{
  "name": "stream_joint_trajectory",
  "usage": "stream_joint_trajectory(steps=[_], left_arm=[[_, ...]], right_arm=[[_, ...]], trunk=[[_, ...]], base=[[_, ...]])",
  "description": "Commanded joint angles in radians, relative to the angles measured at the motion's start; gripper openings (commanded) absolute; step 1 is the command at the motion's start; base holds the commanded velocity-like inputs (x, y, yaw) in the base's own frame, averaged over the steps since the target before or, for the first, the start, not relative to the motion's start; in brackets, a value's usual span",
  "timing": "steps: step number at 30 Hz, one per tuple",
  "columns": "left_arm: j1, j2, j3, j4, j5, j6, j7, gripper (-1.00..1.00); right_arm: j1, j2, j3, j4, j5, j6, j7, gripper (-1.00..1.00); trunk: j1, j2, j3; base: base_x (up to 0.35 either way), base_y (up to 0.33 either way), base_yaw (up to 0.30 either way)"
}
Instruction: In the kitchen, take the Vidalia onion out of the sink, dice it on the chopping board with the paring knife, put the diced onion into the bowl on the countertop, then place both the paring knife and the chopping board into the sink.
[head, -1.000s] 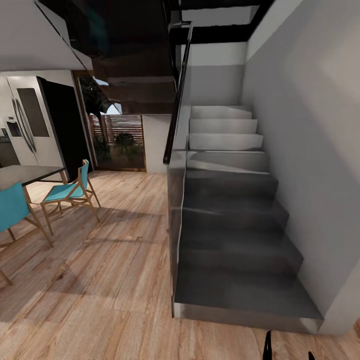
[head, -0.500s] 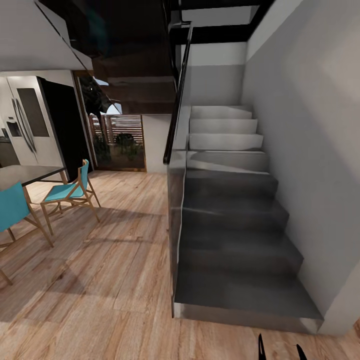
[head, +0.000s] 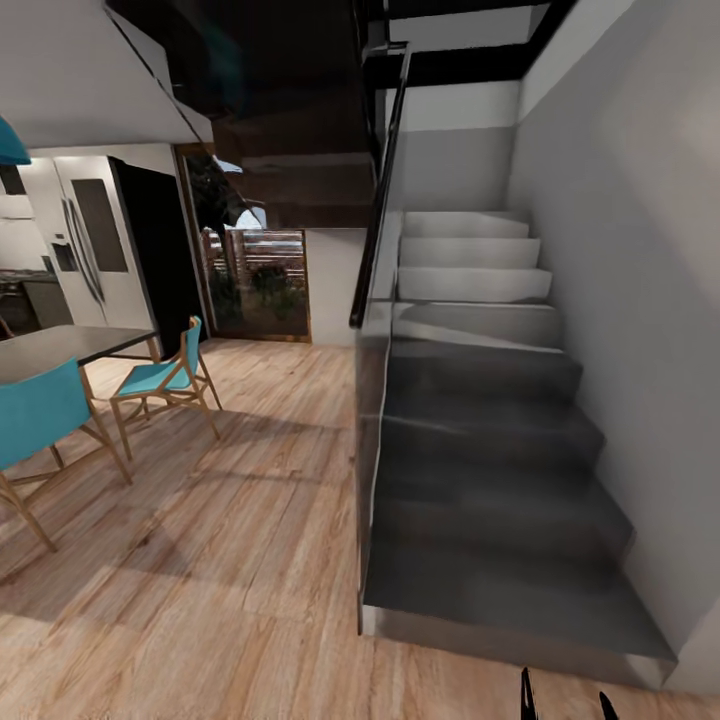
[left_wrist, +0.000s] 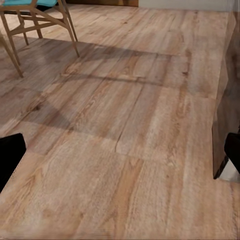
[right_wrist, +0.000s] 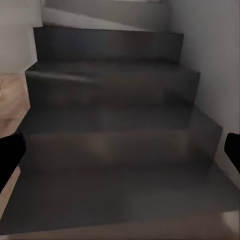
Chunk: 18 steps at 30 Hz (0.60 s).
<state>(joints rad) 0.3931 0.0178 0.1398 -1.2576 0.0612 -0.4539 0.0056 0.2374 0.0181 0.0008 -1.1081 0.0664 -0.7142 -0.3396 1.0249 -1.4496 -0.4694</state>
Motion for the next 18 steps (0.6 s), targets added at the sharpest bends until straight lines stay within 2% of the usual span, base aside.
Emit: stream_joint_trajectory(steps=[1, 18], left_arm=[[0.000, 0.001, -0.002, 0.000, 0.006, -0.002, 0.001, 1.00], [0.000, 0.001, -0.002, 0.000, 0.006, -0.002, 0.001, 1.00]], right_arm=[[0.000, 0.000, 0.000, -0.001, 0.007, 0.001, -0.011, 1.00], [0.000, 0.000, 0.002, 0.002, 0.008, 0.001, -0.017, 1.00]], trunk=[[0.000, 0.000, -0.001], [0.000, 0.000, -0.001]], base=[[0.000, 0.000, 0.279], [0.000, 0.000, 0.283]])
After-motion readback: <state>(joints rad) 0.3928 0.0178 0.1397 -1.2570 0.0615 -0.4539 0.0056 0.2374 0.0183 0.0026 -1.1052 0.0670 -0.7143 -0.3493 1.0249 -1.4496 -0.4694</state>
